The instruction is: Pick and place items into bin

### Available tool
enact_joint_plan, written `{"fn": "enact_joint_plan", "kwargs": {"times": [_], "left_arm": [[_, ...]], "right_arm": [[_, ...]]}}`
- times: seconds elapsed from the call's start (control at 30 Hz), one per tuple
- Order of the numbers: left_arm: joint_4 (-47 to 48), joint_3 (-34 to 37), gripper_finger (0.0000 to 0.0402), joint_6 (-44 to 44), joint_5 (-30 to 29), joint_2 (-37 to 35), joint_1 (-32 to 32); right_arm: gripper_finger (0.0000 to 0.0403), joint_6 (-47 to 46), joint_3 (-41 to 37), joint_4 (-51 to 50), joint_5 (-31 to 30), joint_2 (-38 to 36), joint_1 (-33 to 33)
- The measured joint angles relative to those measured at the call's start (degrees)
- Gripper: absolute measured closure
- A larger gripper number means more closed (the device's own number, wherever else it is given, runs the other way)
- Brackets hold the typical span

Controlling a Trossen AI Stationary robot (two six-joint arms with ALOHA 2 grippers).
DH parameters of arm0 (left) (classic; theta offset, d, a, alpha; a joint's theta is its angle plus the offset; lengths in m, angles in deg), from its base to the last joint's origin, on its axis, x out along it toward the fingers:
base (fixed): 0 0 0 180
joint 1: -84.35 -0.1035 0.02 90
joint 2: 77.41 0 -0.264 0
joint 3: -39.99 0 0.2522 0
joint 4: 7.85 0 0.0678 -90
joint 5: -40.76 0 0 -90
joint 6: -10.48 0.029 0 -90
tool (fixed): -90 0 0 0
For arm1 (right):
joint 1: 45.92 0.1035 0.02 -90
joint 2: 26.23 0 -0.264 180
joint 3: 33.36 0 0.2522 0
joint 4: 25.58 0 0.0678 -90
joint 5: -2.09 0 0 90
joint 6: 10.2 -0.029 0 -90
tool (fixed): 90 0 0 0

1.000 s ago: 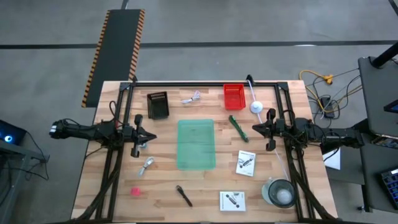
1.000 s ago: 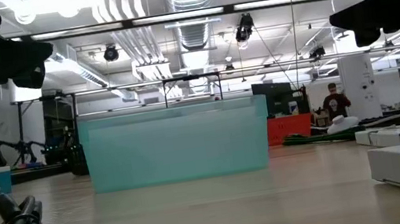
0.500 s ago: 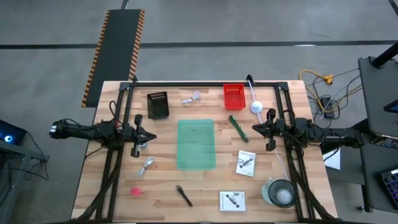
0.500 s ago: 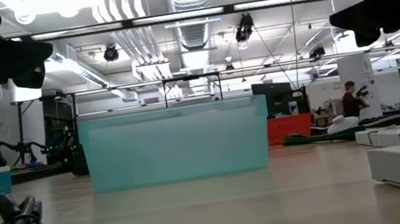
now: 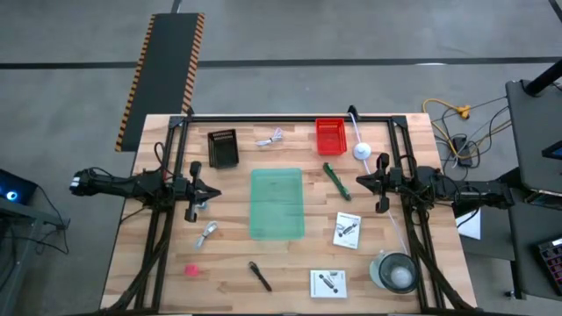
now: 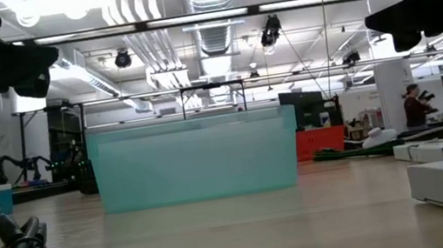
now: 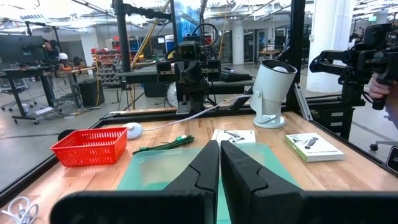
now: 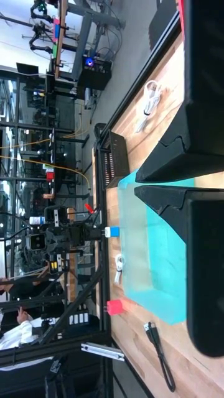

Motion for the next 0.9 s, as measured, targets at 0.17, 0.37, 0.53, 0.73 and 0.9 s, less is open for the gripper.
{"fn": "enact_joint_plan", "kwargs": {"times": [0.17,0.37,0.53,0.73,0.9], "left_arm": [[-0.3,0.0,0.0402,0.0,0.0,0.0,0.0],[-0.3,0.0,0.0402,0.0,0.0,0.0,0.0],[-2.0,0.0,0.0402,0.5,-0.7,0.0,0.0],[-5.3,0.0,0.0402,0.5,-3.0,0.4,0.0],[-5.9,-1.6,0.0393,1.6,-3.0,2.4,0.0]], "right_arm": [[0.0394,0.0,0.0,0.1,0.0,0.0,0.0],[0.0394,1.9,0.0,0.7,0.0,0.0,0.0],[0.0394,1.7,0.0,1.5,0.0,0.0,0.0],[0.0387,3.1,0.0,4.7,-0.1,0.0,0.0],[0.0349,5.0,0.0,7.0,-0.2,0.7,0.0]]}}
